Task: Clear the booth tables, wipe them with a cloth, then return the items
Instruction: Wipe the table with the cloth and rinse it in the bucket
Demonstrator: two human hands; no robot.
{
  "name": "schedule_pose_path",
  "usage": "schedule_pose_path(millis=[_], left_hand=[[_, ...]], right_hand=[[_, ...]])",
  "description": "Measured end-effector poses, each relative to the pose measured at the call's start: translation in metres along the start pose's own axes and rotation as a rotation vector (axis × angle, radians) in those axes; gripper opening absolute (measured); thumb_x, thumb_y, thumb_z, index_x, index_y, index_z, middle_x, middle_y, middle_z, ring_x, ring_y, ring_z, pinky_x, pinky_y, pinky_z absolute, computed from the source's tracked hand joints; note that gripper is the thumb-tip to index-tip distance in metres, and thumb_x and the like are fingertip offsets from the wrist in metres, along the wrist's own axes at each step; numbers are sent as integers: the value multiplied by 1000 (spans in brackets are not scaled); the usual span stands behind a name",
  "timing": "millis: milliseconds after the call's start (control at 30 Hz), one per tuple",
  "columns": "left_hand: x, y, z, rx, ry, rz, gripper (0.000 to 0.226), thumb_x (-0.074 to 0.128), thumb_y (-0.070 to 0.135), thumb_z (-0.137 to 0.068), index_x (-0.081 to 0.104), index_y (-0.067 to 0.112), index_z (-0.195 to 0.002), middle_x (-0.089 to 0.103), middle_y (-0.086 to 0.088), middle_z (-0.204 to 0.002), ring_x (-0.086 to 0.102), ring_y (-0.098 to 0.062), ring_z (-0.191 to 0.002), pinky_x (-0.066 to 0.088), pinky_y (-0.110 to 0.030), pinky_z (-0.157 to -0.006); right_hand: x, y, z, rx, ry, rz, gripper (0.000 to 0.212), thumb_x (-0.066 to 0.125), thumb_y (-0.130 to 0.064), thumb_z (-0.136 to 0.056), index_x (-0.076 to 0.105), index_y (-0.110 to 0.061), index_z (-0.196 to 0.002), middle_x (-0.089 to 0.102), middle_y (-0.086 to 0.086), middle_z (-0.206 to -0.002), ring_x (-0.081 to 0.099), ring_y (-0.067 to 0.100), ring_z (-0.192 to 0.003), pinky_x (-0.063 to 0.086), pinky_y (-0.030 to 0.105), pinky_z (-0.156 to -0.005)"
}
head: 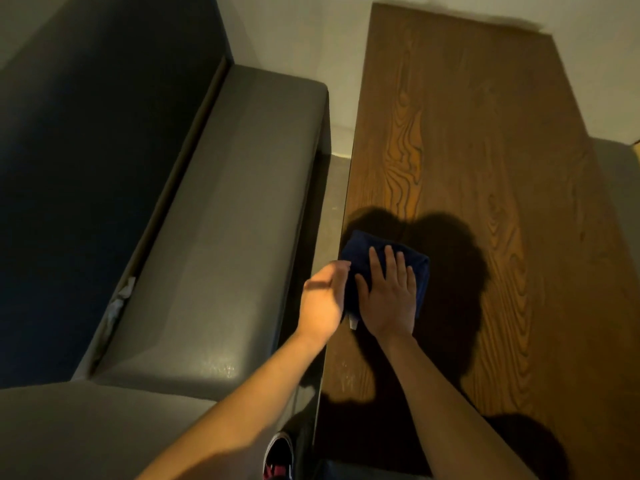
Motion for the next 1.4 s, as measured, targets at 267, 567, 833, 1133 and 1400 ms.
schedule_pose_path(millis=[267, 567, 833, 1133, 1400], left_hand=[[19, 38, -71, -58, 147, -30, 61, 46, 52, -84, 73, 10, -119, 71, -5, -122, 64, -18, -117, 45, -33, -107], [26, 65, -114, -80, 156, -193, 31, 51, 25, -103, 69, 10, -123, 71, -5, -120, 63, -18, -114, 45, -30, -99], [32, 65, -146, -17, 111, -500, 31, 51, 17, -101, 67, 14, -127, 60, -2, -118, 58, -17, -113, 42, -22, -92], [39, 98, -233, 155, 35, -595, 39, 50, 18, -102, 59, 7, -138, 61, -12, -126, 57, -27, -119, 48, -34, -99], [40, 122, -321, 144, -14, -458, 46, 41, 28, -108, 45, 9, -149, 47, -10, -149, 43, -24, -136, 32, -29, -110]], right_hand=[[-11, 7, -106, -188, -52, 47, 60, 19, -49, -105, 20, -22, -159, 19, 12, -165, 13, 30, -153, 10, 45, -122], [-18, 18, -155, -311, -100, 31, 63, 26, -52, -100, 37, -20, -153, 38, 13, -157, 35, 33, -146, 32, 48, -115], [-20, 19, -159, -281, -82, -17, 61, 39, -45, -98, 31, -26, -155, 34, 8, -160, 27, 27, -150, 22, 45, -120], [-28, 9, -249, -149, -59, 26, 68, 7, -58, -96, 21, -31, -157, 19, 2, -166, 10, 21, -154, 3, 39, -122], [-31, -6, -355, -77, -47, 144, 63, 8, -53, -101, 5, -29, -160, 4, 4, -168, -3, 22, -155, -1, 42, -125]])
Point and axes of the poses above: each hand's wrist, its own z-axis away from the middle knuckle, its own x-axis out of the palm, y = z × x, the point moved 7 cm from there along -z, towards the middle knuckle
